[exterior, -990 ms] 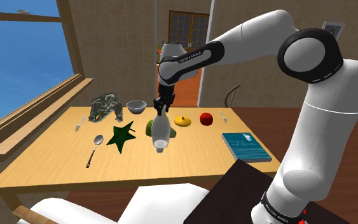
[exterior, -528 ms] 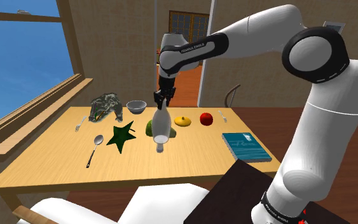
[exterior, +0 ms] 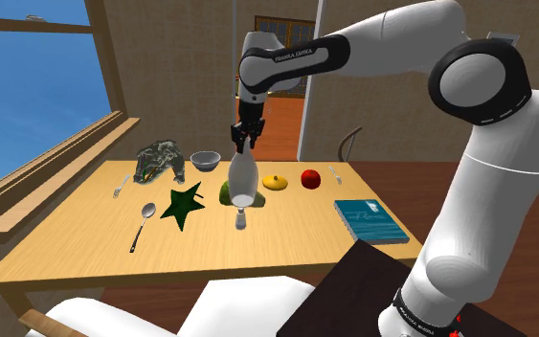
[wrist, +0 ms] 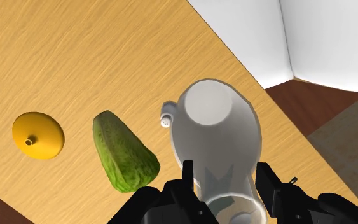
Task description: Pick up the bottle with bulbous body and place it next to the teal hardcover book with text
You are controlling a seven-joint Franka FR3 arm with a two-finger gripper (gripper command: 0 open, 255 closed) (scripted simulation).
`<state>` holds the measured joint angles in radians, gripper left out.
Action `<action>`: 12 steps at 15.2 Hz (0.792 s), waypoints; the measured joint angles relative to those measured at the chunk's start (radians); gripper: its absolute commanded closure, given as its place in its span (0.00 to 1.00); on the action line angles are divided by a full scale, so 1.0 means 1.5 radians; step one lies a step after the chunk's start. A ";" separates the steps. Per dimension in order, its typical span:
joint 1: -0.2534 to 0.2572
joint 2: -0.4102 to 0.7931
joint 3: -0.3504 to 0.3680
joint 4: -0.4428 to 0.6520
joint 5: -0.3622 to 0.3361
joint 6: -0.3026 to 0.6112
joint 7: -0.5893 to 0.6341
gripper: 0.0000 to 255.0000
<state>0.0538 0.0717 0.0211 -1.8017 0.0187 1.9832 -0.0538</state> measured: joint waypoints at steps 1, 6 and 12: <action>0.000 -0.001 0.000 0.007 0.000 -0.008 -0.001 1.00; 0.000 -0.004 0.000 0.047 0.000 -0.052 0.000 1.00; 0.000 -0.002 0.000 0.103 -0.001 -0.105 0.001 1.00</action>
<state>0.0533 0.0692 0.0207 -1.6465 0.0178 1.8257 -0.0516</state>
